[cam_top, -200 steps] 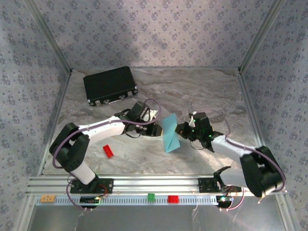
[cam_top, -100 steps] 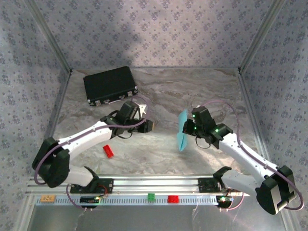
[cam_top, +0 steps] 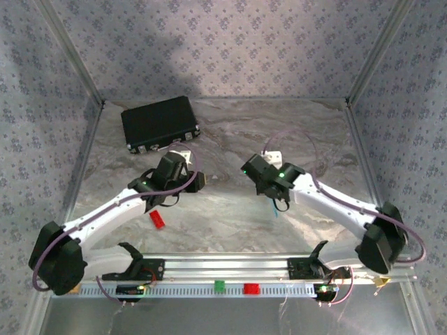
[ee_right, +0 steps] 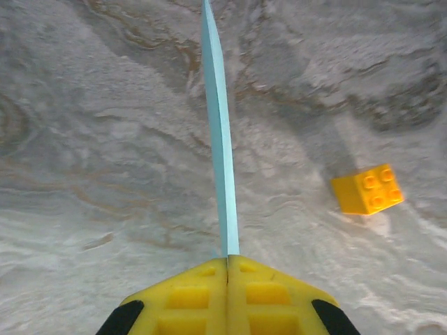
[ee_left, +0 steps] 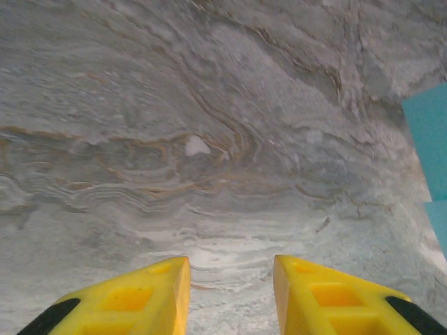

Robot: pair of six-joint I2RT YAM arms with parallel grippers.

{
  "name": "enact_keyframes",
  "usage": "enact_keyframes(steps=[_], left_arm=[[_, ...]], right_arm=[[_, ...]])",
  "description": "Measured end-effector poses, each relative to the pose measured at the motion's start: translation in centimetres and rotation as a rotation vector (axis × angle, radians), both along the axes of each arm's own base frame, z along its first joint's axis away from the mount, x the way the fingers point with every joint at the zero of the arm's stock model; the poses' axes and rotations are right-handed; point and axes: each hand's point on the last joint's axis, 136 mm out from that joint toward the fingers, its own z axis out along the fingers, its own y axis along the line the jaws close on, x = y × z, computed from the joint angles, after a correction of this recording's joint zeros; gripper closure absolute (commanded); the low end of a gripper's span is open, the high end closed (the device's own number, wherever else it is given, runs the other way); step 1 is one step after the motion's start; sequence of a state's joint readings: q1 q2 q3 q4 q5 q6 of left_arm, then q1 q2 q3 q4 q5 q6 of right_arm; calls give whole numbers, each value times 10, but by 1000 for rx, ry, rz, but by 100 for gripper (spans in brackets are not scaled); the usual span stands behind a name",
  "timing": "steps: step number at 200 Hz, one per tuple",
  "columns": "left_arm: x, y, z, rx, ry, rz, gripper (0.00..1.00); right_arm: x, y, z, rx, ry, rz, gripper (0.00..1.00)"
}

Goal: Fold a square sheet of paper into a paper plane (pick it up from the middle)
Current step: Turn over the paper at the center of the table.

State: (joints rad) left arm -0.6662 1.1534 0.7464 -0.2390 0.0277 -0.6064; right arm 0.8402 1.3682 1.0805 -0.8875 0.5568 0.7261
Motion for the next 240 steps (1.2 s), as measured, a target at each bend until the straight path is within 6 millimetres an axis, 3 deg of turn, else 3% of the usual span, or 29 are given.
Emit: enact_keyframes(steps=[40,80,117,144,161,194,217,240], left_arm=[[3,32,14,13,-60,139,61],[-2,59,22,26,-109,243,56],[-4,71,22,50,-109,284,56],[-6,73,19,62,-99,285,54],[-6,71,18,59,-93,277,52],[-7,57,-6,79,-9,213,52],[-8,36,-29,89,94,127,55],[-7,5,-42,46,188,21,56]], right_arm=[[7,11,-23,-201,34,7,97],[13,53,-59,-258,99,67,95],[9,101,-88,-102,166,130,87],[10,134,-94,86,199,171,67],[7,146,-94,199,214,207,61],[3,129,-78,432,194,208,62],[9,99,-72,607,155,141,70],[9,60,-87,709,147,30,75]])
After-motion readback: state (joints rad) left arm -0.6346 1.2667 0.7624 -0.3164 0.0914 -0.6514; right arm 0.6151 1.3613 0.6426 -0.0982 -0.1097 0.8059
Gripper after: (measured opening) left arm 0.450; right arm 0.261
